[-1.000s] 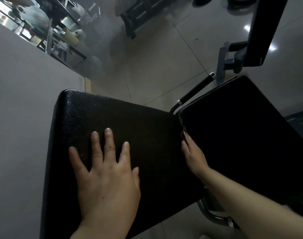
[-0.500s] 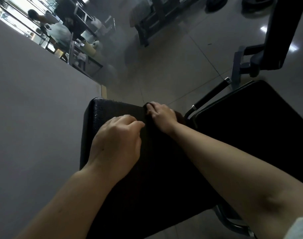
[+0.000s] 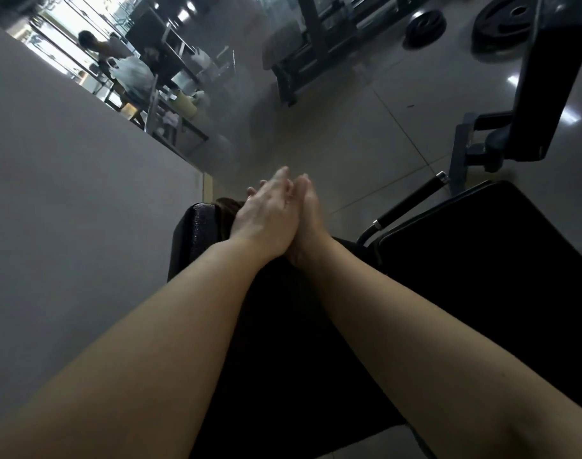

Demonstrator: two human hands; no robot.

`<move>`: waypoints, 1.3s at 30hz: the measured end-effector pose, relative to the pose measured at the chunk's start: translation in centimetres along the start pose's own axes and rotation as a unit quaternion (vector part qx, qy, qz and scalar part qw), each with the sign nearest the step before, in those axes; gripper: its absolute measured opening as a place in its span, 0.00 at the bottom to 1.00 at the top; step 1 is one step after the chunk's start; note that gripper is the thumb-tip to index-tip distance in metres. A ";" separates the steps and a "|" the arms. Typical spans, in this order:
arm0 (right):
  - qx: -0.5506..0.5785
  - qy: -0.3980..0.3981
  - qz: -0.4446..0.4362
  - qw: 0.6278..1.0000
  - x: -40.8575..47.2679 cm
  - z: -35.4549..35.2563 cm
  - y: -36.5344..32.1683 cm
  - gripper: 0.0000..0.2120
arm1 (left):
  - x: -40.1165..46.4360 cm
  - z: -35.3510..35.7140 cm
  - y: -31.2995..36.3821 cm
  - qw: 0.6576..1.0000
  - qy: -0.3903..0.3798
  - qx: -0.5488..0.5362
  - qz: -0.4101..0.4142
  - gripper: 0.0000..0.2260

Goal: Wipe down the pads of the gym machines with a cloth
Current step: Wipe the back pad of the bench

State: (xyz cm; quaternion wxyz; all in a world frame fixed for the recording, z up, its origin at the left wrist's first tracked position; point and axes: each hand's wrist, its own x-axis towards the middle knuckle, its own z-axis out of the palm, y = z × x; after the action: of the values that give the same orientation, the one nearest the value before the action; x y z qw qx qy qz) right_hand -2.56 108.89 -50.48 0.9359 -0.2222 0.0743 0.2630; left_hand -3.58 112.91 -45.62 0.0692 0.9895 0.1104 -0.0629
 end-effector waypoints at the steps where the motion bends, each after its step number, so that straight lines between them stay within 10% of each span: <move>1: 0.074 0.030 0.039 0.996 -0.1 -0.1 -0.1 0.27 | 0.1 0.3 0.0 0.997 -0.041 0.059 -0.002 0.27; 6: -0.072 0.265 -0.120 0.954 -0.6 -3.1 -0.5 0.13 | -0.3 0.4 -0.6 0.950 -0.095 0.298 0.024 0.30; 10: -0.221 0.274 -0.101 0.930 -3.6 -6.4 -0.5 0.07 | -1.2 0.3 -0.8 0.882 -0.080 0.462 0.052 0.24; 23: -0.560 0.028 -0.005 0.828 -9.1 -3.7 4.1 0.25 | -8.6 -5.5 -2.6 0.963 0.047 0.246 -0.096 0.22; 32: -0.582 0.120 -0.010 0.804 -10.9 -5.3 6.6 0.25 | -22.4 -3.0 -3.7 0.978 -0.003 0.184 -0.097 0.30; 39: -0.541 0.202 -0.096 0.811 -11.6 -5.4 7.7 0.19 | -17.0 -3.8 -3.9 0.974 0.031 0.208 -0.087 0.33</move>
State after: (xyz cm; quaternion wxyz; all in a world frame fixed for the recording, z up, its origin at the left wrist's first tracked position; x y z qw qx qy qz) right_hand -16.66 106.98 -55.24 0.6486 -0.7470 0.0854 0.1189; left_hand -20.51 113.72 -39.98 -0.1469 0.9703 0.1827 -0.0598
